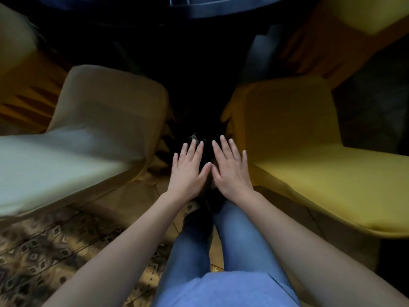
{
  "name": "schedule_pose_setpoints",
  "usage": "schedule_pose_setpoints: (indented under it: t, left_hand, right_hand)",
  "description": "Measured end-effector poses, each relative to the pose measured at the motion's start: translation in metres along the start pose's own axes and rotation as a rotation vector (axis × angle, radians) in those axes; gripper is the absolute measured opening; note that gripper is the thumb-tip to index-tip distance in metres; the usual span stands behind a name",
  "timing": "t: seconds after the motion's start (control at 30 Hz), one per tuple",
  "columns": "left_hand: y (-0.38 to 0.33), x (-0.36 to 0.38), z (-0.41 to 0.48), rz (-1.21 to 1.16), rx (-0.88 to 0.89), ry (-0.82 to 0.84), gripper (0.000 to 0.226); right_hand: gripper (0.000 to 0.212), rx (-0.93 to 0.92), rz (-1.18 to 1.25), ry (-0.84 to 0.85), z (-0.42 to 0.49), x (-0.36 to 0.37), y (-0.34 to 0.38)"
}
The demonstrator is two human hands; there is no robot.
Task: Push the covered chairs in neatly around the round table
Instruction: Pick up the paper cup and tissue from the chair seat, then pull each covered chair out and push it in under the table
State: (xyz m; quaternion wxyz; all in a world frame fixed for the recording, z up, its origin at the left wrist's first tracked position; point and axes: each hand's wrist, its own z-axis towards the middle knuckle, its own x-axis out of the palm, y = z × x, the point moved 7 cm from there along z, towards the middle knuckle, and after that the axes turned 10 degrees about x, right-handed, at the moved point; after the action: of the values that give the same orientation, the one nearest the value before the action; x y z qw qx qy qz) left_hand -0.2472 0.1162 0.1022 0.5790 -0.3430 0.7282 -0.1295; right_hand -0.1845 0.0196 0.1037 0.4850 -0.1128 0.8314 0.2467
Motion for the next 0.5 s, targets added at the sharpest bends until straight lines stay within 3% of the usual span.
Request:
schedule_pose_setpoints:
  t: [0.17, 0.5]
  left_hand:
    - [-0.083, -0.011, -0.013, 0.067, 0.178, -0.052, 0.06]
    - [-0.217, -0.015, -0.034, 0.122, 0.314, -0.085, 0.063]
  right_hand:
    - [0.066, 0.008, 0.017, -0.089, -0.049, -0.062, -0.032]
    - [0.062, -0.048, -0.068, -0.287, -0.129, -0.182, -0.139]
